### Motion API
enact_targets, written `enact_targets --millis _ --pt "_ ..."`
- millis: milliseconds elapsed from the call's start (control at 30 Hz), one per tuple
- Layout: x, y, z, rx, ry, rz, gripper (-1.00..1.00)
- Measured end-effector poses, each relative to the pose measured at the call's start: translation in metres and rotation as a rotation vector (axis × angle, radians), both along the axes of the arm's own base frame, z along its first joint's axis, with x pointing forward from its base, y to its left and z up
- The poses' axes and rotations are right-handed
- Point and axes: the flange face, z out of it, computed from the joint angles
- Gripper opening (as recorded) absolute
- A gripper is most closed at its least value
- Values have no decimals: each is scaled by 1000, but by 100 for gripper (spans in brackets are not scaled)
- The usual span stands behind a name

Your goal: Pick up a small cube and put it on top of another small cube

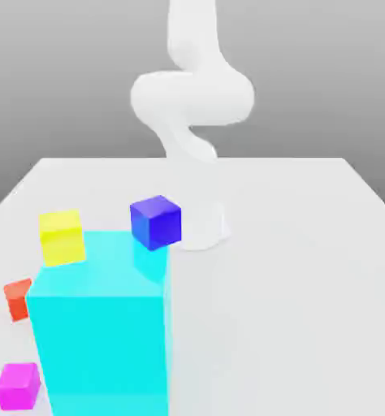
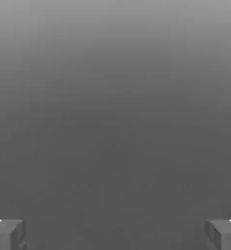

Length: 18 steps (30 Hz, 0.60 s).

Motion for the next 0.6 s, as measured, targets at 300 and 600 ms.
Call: enact_targets --millis 300,600 --pt "92 -107 -126 -314 292 3 0" --pt "104 -247 -284 -449 635 113 0"
